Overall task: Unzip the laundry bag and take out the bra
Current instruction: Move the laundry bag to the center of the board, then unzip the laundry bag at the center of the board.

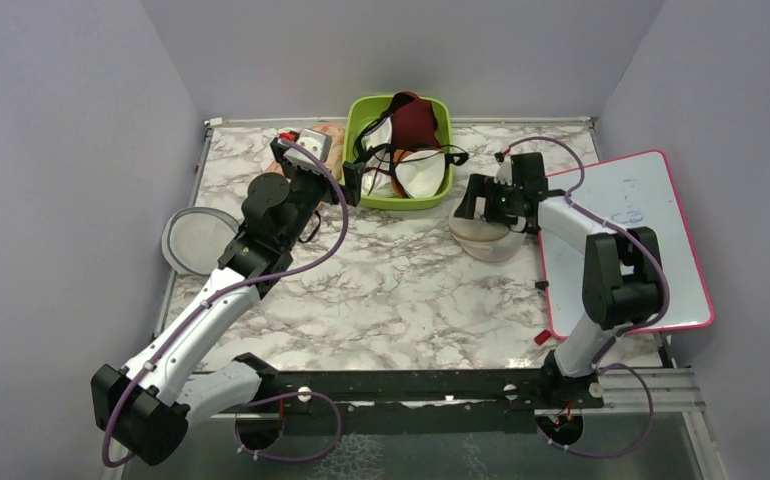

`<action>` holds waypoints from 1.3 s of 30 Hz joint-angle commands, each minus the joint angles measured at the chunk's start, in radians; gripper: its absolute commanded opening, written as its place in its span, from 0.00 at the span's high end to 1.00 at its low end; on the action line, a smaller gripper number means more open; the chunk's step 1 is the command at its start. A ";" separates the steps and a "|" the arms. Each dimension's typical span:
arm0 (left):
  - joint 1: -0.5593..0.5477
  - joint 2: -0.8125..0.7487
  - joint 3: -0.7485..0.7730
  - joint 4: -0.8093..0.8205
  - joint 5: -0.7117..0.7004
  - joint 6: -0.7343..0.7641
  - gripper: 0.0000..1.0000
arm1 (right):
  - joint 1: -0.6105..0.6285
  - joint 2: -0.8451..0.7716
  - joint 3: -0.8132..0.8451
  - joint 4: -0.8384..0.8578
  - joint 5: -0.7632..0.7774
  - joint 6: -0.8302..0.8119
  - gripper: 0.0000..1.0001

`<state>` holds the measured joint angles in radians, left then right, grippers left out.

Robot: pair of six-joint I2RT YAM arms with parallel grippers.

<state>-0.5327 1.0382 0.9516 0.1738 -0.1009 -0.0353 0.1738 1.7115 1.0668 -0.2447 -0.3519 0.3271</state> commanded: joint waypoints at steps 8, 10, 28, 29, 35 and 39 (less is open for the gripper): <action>-0.006 0.035 -0.005 0.031 0.029 -0.052 0.01 | 0.282 -0.275 -0.171 -0.137 -0.207 -0.073 0.00; -0.007 0.049 -0.005 0.032 0.035 -0.073 0.01 | 0.282 -0.332 -0.154 -0.158 -0.186 -0.078 0.00; -0.074 0.399 0.142 -0.093 0.382 -0.285 0.01 | 0.228 -0.574 -0.246 -0.197 0.526 0.096 0.00; -0.083 0.443 0.163 -0.110 0.433 -0.286 0.01 | 0.218 -0.592 -0.279 -0.173 0.520 0.096 0.01; -0.136 0.630 0.241 -0.107 0.657 -0.280 0.01 | 0.194 -0.613 -0.361 -0.090 0.384 0.056 0.05; -0.158 0.709 0.267 -0.103 0.705 -0.249 0.01 | 0.194 -0.560 -0.357 -0.104 0.317 0.023 0.18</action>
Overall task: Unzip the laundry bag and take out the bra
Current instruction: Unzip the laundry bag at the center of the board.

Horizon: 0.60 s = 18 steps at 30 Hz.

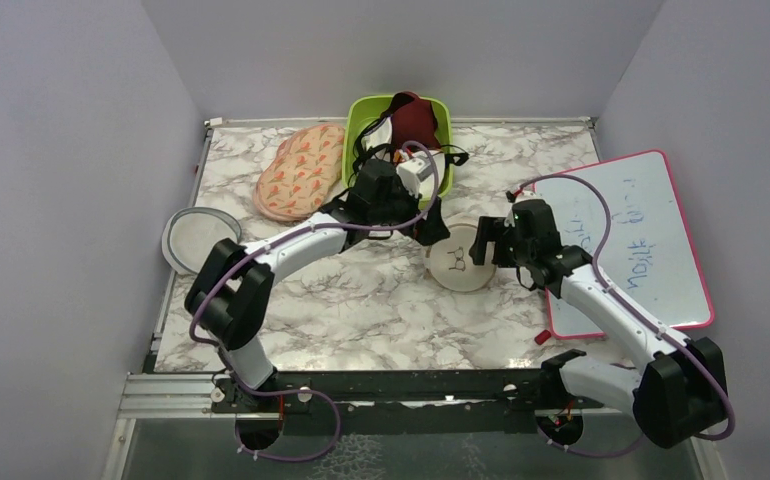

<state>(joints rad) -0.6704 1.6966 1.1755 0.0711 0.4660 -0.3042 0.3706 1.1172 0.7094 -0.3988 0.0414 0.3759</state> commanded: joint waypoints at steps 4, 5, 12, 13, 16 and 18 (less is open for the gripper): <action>-0.058 0.106 0.052 -0.024 0.112 0.068 0.03 | -0.003 0.003 -0.025 0.056 -0.101 -0.029 0.17; -0.066 0.126 0.069 -0.048 0.089 0.077 0.07 | -0.003 -0.009 -0.036 0.064 -0.101 -0.030 0.17; -0.072 0.213 0.151 -0.170 0.011 0.062 0.65 | -0.003 0.021 -0.033 0.107 -0.106 -0.047 0.17; -0.072 0.209 0.149 -0.170 0.007 0.052 0.71 | -0.003 0.037 -0.027 0.110 -0.103 -0.049 0.17; -0.073 0.191 0.117 -0.145 0.020 0.015 0.84 | -0.003 0.085 -0.002 0.109 -0.146 -0.045 0.18; -0.072 0.178 0.105 -0.137 0.024 -0.022 0.95 | -0.002 0.098 0.003 0.111 -0.166 -0.040 0.18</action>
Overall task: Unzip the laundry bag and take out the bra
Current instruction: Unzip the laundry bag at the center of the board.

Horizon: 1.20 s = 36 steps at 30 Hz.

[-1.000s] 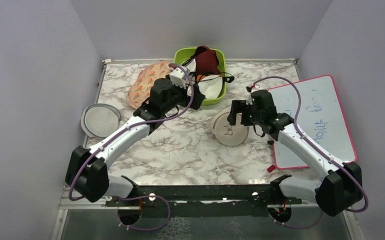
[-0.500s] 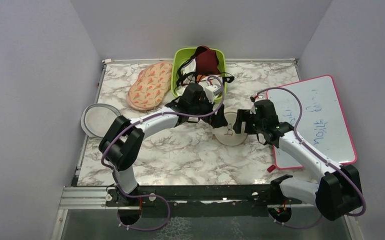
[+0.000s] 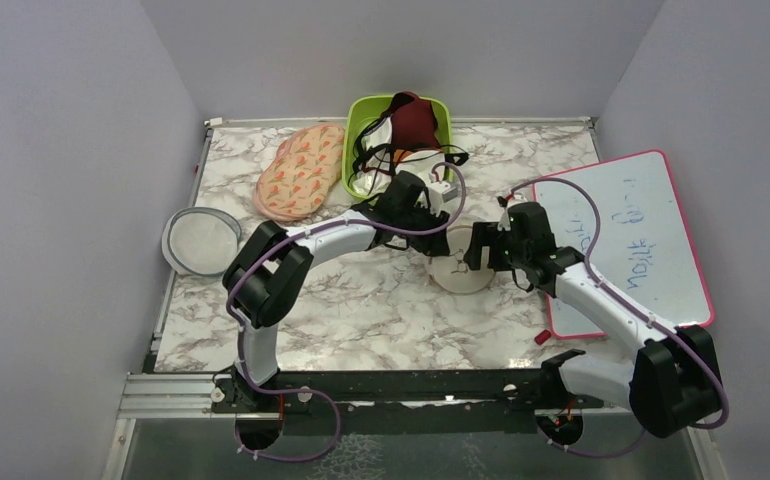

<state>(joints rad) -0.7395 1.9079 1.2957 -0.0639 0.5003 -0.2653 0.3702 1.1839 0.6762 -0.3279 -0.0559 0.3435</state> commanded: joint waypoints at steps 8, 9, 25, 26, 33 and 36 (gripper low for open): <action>0.010 -0.191 -0.130 0.071 0.027 -0.314 1.00 | -0.002 0.000 0.109 -0.064 -0.071 -0.028 0.06; 0.016 -0.227 -0.157 0.095 0.037 -0.343 1.00 | -0.003 -0.001 0.128 -0.094 -0.078 -0.034 0.06; 0.126 -0.778 -0.720 0.411 -0.200 -0.933 1.00 | 0.010 -0.018 0.071 0.037 -0.669 0.126 0.05; 0.134 -0.776 -0.716 0.408 -0.194 -0.939 1.00 | 0.011 -0.020 0.060 0.047 -0.680 0.126 0.05; 0.147 -0.762 -0.699 0.417 -0.166 -1.004 1.00 | 0.014 -0.030 -0.080 0.279 -0.791 0.287 0.09; 0.147 -0.752 -0.698 0.418 -0.144 -1.011 1.00 | 0.015 0.021 -0.086 0.360 -0.809 0.335 0.17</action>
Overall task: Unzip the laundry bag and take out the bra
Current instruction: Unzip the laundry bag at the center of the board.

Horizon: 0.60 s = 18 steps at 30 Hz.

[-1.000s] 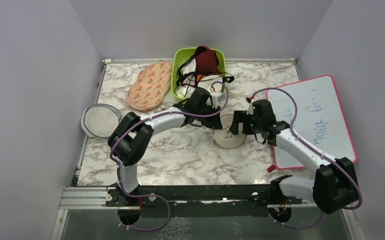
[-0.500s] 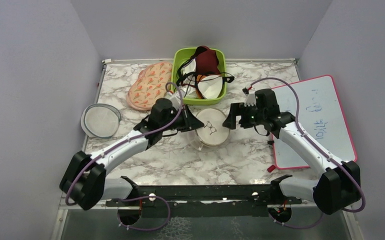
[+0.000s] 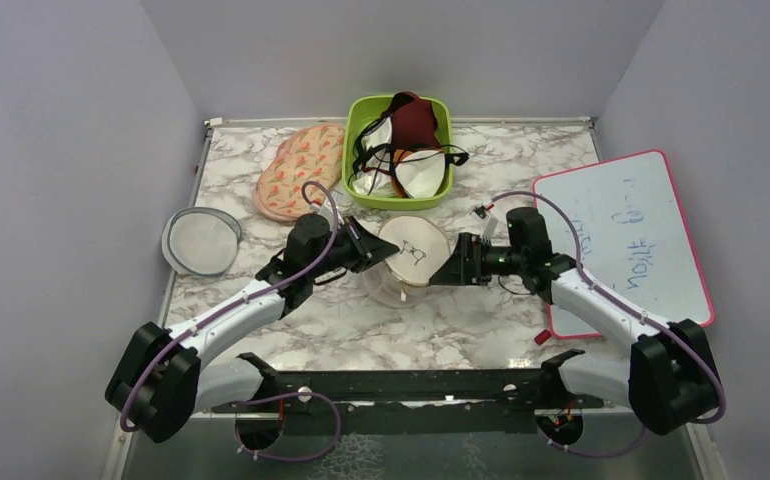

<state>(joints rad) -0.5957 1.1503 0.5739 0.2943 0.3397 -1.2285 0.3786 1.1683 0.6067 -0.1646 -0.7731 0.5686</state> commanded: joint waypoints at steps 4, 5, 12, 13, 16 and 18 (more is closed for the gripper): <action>0.004 -0.008 -0.007 0.059 0.020 -0.060 1.00 | 0.008 0.105 0.008 0.275 -0.128 0.148 0.32; 0.003 -0.011 -0.015 0.059 0.020 -0.059 0.97 | 0.007 0.117 0.015 0.288 -0.134 0.155 0.39; 0.003 -0.062 0.024 -0.150 -0.082 0.159 0.28 | 0.008 0.167 0.084 0.310 -0.149 0.145 0.84; 0.003 -0.075 0.047 -0.244 -0.123 0.211 0.18 | 0.007 0.171 0.100 0.295 -0.145 0.129 0.88; 0.005 -0.138 0.099 -0.430 -0.251 0.365 0.02 | 0.007 0.196 0.188 0.164 -0.116 0.027 0.96; 0.004 -0.184 0.127 -0.501 -0.293 0.454 0.01 | 0.002 0.228 0.267 0.039 -0.089 -0.046 0.99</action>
<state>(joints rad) -0.5953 1.0607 0.6220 0.0261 0.2104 -1.0229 0.3805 1.3548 0.7414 0.0307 -0.8852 0.6624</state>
